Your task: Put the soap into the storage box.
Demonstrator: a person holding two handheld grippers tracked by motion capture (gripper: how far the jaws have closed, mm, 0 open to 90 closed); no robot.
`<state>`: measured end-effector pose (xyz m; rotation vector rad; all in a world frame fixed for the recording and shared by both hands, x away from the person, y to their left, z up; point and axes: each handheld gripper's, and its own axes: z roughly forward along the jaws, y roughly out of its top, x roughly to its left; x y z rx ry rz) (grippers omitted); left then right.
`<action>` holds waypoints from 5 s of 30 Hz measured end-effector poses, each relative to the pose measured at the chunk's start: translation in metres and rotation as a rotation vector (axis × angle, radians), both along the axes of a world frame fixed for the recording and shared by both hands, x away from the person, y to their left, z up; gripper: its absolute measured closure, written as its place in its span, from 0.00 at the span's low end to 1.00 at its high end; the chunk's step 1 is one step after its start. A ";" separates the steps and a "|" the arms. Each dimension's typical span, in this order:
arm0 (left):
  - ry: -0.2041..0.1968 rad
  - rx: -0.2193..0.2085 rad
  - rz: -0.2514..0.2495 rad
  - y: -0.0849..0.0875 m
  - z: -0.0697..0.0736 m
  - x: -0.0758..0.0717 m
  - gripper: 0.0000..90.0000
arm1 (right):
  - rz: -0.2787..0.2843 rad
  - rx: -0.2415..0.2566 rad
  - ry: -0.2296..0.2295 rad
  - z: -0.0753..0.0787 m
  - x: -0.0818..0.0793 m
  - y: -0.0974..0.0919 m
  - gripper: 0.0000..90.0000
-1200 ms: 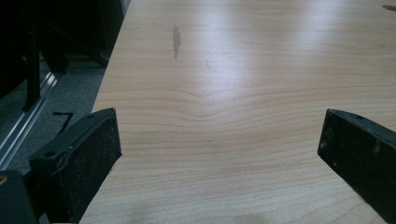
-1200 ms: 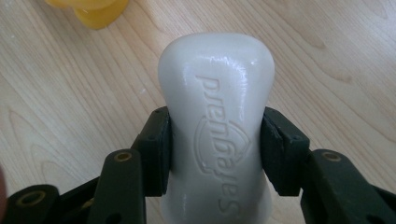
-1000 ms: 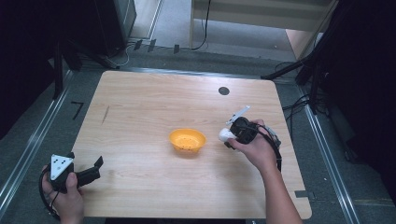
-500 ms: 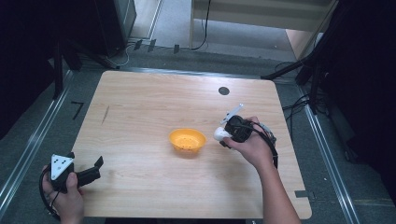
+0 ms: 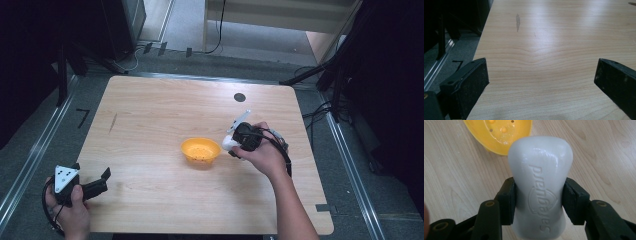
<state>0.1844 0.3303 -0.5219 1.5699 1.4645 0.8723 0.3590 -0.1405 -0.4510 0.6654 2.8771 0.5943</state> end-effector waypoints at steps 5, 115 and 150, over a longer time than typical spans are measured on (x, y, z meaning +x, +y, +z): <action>-0.002 -0.001 0.003 0.000 0.000 0.000 0.00 | 0.010 0.005 0.000 0.003 0.000 0.008 0.57; -0.006 -0.008 0.003 0.000 0.000 0.000 0.00 | 0.235 -0.014 0.055 -0.015 0.017 0.103 0.43; -0.005 -0.003 0.000 0.000 0.000 0.000 0.00 | 0.064 0.140 0.010 -0.001 0.008 0.028 0.36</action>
